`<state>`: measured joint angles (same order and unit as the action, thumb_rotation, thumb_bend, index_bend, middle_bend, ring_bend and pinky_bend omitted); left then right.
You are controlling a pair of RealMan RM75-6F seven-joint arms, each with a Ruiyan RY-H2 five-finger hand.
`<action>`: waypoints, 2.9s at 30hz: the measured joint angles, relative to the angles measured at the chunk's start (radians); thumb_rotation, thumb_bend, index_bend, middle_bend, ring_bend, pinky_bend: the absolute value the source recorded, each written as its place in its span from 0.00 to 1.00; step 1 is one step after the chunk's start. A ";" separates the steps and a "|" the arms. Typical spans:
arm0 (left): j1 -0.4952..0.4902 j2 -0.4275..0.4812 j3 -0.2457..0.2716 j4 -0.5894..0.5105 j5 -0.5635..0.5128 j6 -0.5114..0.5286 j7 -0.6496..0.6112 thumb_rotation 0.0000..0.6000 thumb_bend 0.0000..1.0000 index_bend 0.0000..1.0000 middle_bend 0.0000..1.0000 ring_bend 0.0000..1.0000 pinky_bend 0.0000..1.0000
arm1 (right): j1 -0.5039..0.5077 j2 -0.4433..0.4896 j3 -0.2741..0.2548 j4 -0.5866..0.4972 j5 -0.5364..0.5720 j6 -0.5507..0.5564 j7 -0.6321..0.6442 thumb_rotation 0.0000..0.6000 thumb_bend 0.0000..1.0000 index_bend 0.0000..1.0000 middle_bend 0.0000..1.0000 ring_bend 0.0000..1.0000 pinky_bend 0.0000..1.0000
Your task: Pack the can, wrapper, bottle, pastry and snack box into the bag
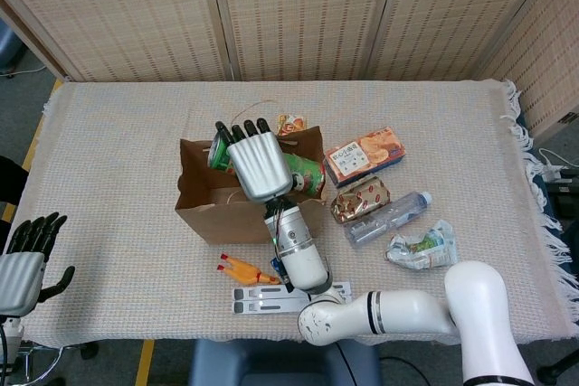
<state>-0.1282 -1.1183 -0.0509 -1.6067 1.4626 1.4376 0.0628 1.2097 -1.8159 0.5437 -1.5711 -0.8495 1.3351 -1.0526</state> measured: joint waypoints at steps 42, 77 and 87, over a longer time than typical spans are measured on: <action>0.008 -0.019 -0.003 -0.013 -0.009 0.022 0.077 1.00 0.36 0.00 0.00 0.00 0.00 | -0.775 0.679 -0.600 -0.293 -0.172 -0.048 0.596 1.00 0.09 0.02 0.19 0.12 0.14; 0.004 -0.010 -0.001 -0.014 -0.006 0.010 0.055 1.00 0.36 0.00 0.00 0.00 0.00 | -0.734 0.632 -0.509 -0.343 -0.225 -0.047 0.463 1.00 0.39 0.66 0.56 0.61 0.69; 0.004 -0.011 -0.002 -0.015 -0.007 0.011 0.056 1.00 0.36 0.00 0.00 0.00 0.00 | -0.654 0.818 -0.240 -0.585 -0.188 0.047 0.436 1.00 0.39 0.64 0.56 0.60 0.69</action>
<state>-0.1244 -1.1289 -0.0527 -1.6219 1.4556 1.4483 0.1193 0.5560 -0.9980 0.3035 -2.1557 -1.0377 1.3816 -0.6169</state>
